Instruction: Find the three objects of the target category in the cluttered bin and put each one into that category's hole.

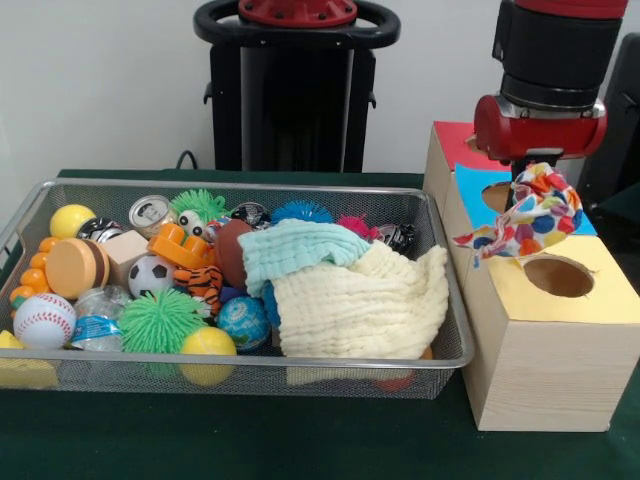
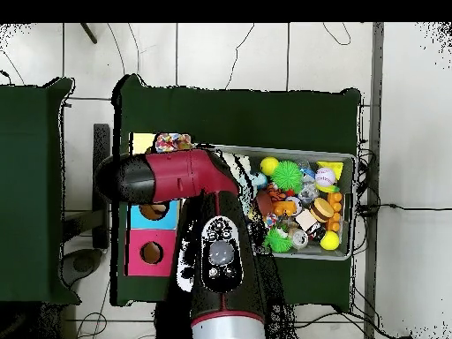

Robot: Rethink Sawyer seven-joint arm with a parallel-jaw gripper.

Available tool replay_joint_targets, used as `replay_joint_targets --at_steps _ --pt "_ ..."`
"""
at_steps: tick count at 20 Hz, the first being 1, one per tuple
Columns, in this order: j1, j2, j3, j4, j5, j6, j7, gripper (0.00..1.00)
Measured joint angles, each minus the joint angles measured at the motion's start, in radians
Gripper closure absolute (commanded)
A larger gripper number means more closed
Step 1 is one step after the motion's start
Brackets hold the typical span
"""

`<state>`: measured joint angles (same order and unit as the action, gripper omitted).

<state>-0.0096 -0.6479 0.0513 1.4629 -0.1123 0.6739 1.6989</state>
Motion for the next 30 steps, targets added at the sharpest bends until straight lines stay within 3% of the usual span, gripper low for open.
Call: replay_joint_targets --at_steps 7,27,28,30 --pt "-0.017 0.065 0.014 -0.001 0.014 -0.017 0.000 1.00" --pt "-0.049 0.067 0.041 0.003 0.040 -0.026 0.000 1.00" --pt "-0.048 0.067 0.045 0.003 0.044 -0.027 0.000 0.00" --pt "-0.048 0.067 0.047 0.003 0.045 -0.027 0.000 0.00"
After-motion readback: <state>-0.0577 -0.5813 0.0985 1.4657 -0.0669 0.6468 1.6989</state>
